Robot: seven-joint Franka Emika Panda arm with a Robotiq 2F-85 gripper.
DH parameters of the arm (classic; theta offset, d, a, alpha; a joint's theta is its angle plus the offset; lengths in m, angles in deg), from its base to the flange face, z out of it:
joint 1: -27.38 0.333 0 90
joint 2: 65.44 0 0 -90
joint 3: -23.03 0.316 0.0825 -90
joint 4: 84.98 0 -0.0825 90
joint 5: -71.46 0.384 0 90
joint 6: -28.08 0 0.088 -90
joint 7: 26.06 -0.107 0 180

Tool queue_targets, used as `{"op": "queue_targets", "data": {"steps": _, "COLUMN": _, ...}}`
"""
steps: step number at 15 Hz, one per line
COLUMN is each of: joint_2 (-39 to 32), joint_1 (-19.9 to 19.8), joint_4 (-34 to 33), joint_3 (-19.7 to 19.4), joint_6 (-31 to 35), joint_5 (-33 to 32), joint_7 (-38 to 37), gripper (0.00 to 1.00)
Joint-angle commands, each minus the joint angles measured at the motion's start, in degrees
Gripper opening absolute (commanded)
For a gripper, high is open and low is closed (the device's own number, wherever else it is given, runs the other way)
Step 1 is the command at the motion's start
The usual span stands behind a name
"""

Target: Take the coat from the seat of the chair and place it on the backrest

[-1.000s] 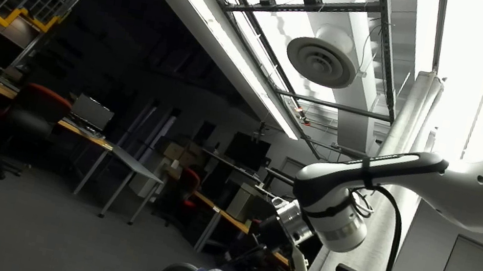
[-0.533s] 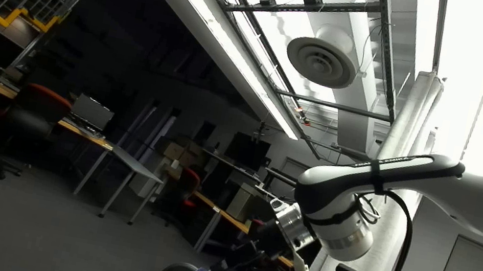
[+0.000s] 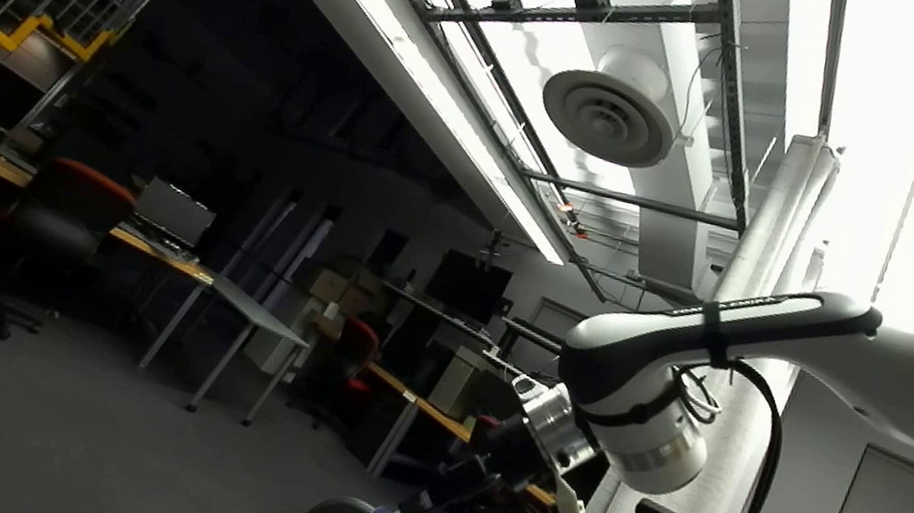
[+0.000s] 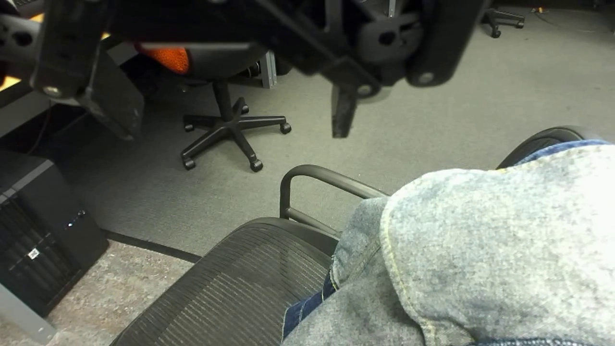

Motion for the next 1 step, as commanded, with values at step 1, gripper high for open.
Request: {"op": "queue_targets", "data": {"steps": 1, "joint_2": 0.1, "joint_1": 1.2, "joint_4": 0.0, "joint_3": -1.2, "joint_6": 0.0, "joint_5": -0.5, "joint_7": -0.4, "gripper": 1.00}}
